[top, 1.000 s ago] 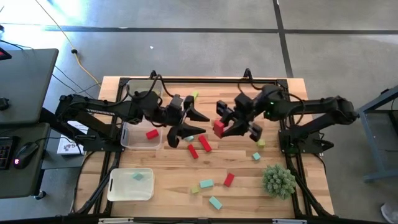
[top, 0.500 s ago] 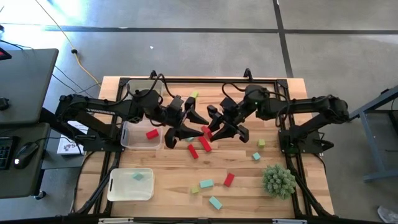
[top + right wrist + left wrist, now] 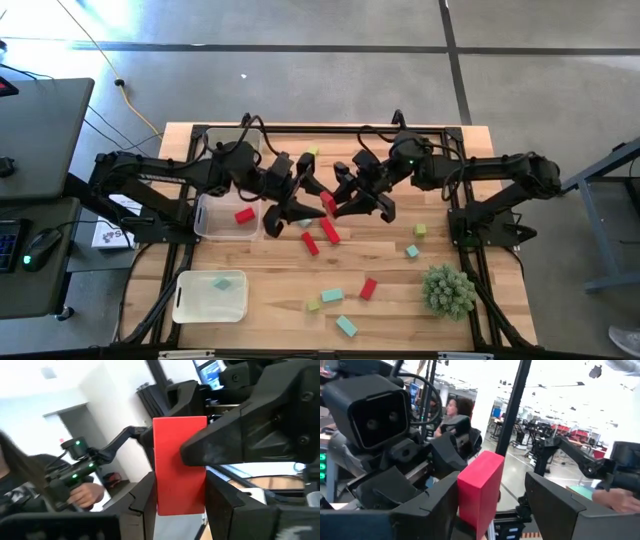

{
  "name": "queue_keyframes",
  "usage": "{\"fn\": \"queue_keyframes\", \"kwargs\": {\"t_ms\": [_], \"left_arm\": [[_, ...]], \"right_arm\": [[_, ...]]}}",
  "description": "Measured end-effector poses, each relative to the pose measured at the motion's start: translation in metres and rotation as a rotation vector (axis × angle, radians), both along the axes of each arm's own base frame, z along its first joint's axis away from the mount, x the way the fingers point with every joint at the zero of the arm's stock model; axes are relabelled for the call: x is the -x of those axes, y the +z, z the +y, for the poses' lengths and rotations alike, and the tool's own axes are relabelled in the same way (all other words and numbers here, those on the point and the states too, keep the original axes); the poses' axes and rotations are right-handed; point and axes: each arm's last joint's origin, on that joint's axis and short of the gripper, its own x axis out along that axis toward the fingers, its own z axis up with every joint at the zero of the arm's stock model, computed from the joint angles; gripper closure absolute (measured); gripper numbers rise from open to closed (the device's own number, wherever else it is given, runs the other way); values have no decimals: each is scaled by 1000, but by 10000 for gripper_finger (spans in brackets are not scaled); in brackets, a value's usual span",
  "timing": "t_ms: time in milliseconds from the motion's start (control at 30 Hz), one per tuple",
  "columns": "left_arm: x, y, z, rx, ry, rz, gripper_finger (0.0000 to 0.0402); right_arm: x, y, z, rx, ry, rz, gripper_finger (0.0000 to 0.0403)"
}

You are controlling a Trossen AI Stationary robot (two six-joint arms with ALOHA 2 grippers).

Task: Sort & place blocks by color
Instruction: Put the red block into the transparent bin

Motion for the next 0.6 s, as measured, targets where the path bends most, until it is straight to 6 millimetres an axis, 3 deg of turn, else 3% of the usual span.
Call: {"fn": "queue_keyframes", "kwargs": {"t_ms": [167, 467, 600], "left_arm": [[0, 0, 6, 2, 21, -3, 215], [-8, -9, 13, -26, 16, 18, 317], [-11, -11, 13, -29, -24, 23, 341]], "right_arm": [[0, 0, -5, -2, -24, 2, 297], [1, -1, -8, 3, -4, 11, 297], [1, -1, -9, 7, 16, 13, 307]]}}
